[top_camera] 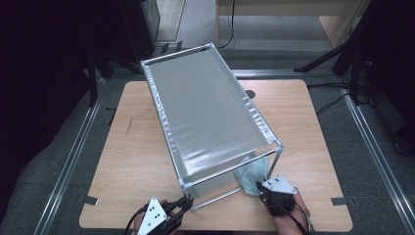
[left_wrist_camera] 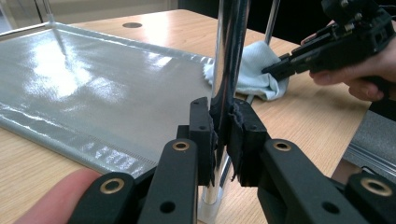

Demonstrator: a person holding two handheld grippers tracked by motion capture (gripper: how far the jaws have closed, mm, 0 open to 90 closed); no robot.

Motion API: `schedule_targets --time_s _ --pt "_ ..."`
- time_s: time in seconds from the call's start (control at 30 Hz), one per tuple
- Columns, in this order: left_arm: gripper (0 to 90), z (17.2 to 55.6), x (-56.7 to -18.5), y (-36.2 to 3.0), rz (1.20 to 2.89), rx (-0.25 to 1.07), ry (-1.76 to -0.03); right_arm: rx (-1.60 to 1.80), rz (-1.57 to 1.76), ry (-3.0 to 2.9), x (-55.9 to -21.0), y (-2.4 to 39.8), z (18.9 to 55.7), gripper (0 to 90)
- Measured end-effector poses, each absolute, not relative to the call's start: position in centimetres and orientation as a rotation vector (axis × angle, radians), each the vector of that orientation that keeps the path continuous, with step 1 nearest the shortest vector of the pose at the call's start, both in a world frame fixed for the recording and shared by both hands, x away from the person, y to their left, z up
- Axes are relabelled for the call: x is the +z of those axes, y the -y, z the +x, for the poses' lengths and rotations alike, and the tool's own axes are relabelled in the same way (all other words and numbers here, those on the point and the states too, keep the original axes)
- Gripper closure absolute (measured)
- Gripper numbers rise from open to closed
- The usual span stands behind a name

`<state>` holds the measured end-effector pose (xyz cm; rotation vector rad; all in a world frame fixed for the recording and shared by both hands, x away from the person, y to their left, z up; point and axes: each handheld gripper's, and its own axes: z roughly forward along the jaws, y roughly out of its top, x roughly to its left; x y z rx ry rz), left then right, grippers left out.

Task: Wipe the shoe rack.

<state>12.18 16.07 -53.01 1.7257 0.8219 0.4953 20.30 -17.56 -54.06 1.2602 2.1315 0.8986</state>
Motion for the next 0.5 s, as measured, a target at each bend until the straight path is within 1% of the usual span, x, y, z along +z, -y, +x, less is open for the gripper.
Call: schedule_targets --time_s 0.1,0.23,0.33,0.4,0.47,0.5 --pt "81.2 12.2 -53.0 -16.1 1.723 0.494 -0.825 0.96 1.312 -2.139 -54.1 18.2 20.5 81.3" --pt "81.5 12.1 -53.1 -15.9 1.722 0.506 -0.827 1.029 1.211 -2.239 -54.3 16.0 19.6 80.8" --pt "81.5 12.1 -53.1 -15.9 1.722 0.509 -0.829 1.043 1.057 -2.344 -54.2 14.8 19.0 80.3" --pt "81.5 12.1 -53.1 -16.0 1.719 0.504 -0.829 1.056 1.06 -2.362 -53.9 15.8 19.3 80.4" --pt "81.5 12.1 -53.1 -16.0 1.718 0.504 -0.829 1.074 1.128 -2.341 -53.6 17.8 19.9 80.8" --pt "81.5 12.1 -53.1 -16.0 1.718 0.504 -0.829 1.074 1.128 -2.341 -53.6 17.8 19.9 80.8"
